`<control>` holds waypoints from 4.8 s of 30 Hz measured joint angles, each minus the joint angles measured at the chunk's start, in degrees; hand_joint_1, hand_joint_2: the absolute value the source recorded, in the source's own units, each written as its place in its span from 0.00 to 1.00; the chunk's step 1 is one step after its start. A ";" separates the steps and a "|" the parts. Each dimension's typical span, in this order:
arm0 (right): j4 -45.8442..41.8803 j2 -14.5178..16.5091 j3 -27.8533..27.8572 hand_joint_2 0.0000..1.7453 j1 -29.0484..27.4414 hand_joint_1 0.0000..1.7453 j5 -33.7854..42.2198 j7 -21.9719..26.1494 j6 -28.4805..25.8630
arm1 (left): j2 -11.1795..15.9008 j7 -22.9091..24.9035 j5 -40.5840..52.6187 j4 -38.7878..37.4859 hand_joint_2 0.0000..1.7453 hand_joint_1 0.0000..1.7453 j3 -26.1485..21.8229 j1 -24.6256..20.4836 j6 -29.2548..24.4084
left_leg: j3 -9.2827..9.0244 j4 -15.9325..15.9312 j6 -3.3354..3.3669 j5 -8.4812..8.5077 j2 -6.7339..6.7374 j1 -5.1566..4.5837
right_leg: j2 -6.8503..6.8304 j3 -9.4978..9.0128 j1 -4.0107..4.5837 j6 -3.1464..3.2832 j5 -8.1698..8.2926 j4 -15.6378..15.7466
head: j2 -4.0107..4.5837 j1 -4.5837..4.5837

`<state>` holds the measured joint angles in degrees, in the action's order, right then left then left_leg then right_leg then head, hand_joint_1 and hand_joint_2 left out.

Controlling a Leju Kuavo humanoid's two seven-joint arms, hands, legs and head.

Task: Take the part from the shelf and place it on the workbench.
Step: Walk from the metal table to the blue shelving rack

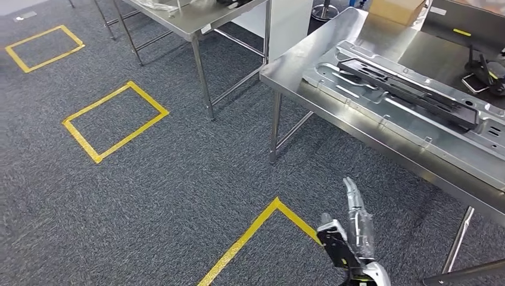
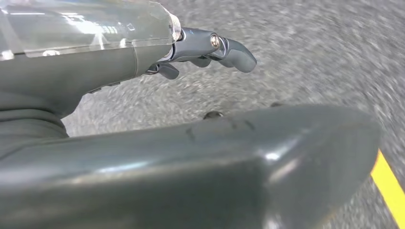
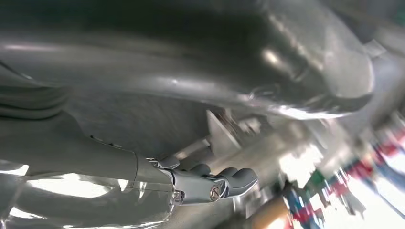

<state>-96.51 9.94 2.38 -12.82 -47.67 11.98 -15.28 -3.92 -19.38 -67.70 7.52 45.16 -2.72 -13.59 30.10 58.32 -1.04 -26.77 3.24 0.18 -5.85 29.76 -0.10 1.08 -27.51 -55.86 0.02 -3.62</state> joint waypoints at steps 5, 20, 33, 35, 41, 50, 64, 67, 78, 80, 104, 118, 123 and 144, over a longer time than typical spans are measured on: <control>28.95 -1.46 -6.26 0.00 8.11 0.00 -9.36 -3.47 -10.28 | 0.32 0.69 -0.50 0.00 0.00 0.00 0.03 -0.04 -0.83 | -0.80 -3.69 2.30 0.50 -0.88 -0.18 | 0.14 0.23 0.10 -1.59 -0.47 -0.95 | 0.00 -0.01; 74.89 -3.16 -7.40 0.00 18.28 0.00 -3.05 -9.96 -6.40 | 1.92 1.39 -0.90 -0.03 0.00 0.00 0.30 0.56 -2.04 | 3.52 -0.40 0.88 1.50 -8.47 -0.23 | 7.40 0.24 -0.63 -0.13 -0.52 -1.08 | 0.00 -0.01; 83.06 -3.59 0.62 0.00 16.45 0.00 2.02 -16.94 3.51 | 4.79 5.63 -4.27 -0.09 0.00 0.00 0.33 -0.02 -4.13 | 1.23 -1.24 0.83 -0.31 0.53 0.02 | -0.59 -0.36 -0.17 -1.32 -1.05 -0.98 | 0.00 -0.01; 83.07 -3.02 0.50 0.00 17.77 0.00 0.30 -17.35 4.71 | 4.36 4.98 -3.90 -0.12 0.00 0.00 0.52 -0.13 -5.99 | 1.05 -1.64 1.64 0.11 -0.63 0.14 | 0.01 -0.41 -0.42 -2.08 -1.64 -1.50 | 0.00 -0.01; 83.19 -2.19 -1.15 0.00 19.00 0.00 -3.45 -20.15 6.12 | -4.26 7.02 -0.54 0.05 0.00 0.00 3.55 -1.30 -21.73 | 1.38 -1.73 3.27 0.91 -5.24 -0.45 | 5.65 7.67 -0.64 -2.49 -9.03 -18.26 | 0.00 0.00; 83.65 -1.74 -1.86 0.00 18.69 0.00 -3.49 -21.02 5.03 | -6.62 13.85 0.60 0.83 0.00 0.00 6.42 -1.88 -20.48 | 2.25 -0.68 1.50 0.51 -9.67 -0.53 | 8.35 1.45 -0.61 -0.64 0.04 -1.61 | 0.00 0.00; 83.95 -1.67 -1.98 0.00 18.35 0.00 -4.59 -22.56 3.83 | -6.60 15.67 0.45 1.06 0.00 0.00 7.72 -1.96 -18.43 | 1.76 -0.81 1.15 0.08 0.17 0.05 | -1.21 -0.24 -0.26 -1.85 -1.12 -1.24 | 0.00 -0.02; 83.88 -1.67 -2.30 0.00 18.78 0.00 -4.93 -22.61 3.61 | -6.58 15.64 0.32 1.07 0.00 0.00 7.72 -1.92 -18.03 | 1.49 -1.36 2.32 0.62 -1.79 0.12 | 1.41 0.56 -0.78 -2.85 -3.58 -4.30 | 0.00 -0.01; 83.88 -2.09 -3.10 0.00 19.54 0.00 -6.32 -23.02 5.40 | -6.49 10.41 -1.38 1.32 0.00 0.00 7.17 -2.03 -15.86 | 1.85 -0.96 2.12 0.99 -9.89 -0.49 | 10.63 1.65 -0.37 -1.01 -0.20 -2.31 | 0.00 0.01; 83.88 -2.12 -3.54 0.00 19.70 0.00 -6.96 -22.77 6.57 | -5.86 4.44 -3.15 1.34 0.00 0.00 5.95 -1.84 -13.12 | 2.27 -0.89 1.41 1.06 -10.52 -0.28 | 9.37 1.46 -0.36 -0.53 0.03 -1.74 | 0.00 0.00; 84.93 -5.16 6.16 0.00 14.79 0.00 3.91 -12.17 3.85 | 3.80 5.05 0.50 -0.17 0.00 0.00 5.45 1.52 -0.89 | 1.40 -1.29 2.69 0.95 -6.78 0.01 | 6.03 6.25 -0.66 -1.85 -5.77 -14.35 | 0.00 0.01; 85.51 -5.66 8.54 0.00 14.18 0.00 4.87 -15.13 5.49 | 3.18 -1.53 2.89 -0.17 0.00 0.00 8.12 2.10 -0.39 | 9.89 15.71 -0.55 -6.62 -3.78 0.60 | 2.72 0.69 -0.36 0.89 -0.19 -0.92 | 0.00 -0.03; 85.60 -5.86 9.45 0.00 14.08 0.00 5.53 -16.27 5.82 | 3.60 -2.23 3.68 -0.17 0.00 0.00 9.07 1.81 0.08 | 1.47 0.20 -0.19 -0.22 0.32 0.61 | -0.27 0.15 -0.15 -0.37 -1.20 -1.71 | 0.00 -0.02; 85.84 -7.72 11.09 0.00 14.18 0.00 5.43 -15.89 5.88 | 3.81 1.03 3.59 0.23 0.00 0.00 10.64 1.28 0.02 | 3.85 2.89 -0.18 -1.68 -8.09 0.41 | 7.34 1.55 -1.01 0.32 0.34 -1.63 | 0.00 -0.02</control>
<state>-10.67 2.21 13.47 1.36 -42.24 -3.91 -9.40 -0.11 -18.34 -64.11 7.75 55.80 -1.44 -13.57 33.95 61.21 -1.21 -28.45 -4.85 0.59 1.49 31.31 -1.11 1.40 -27.17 -57.49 0.02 -3.64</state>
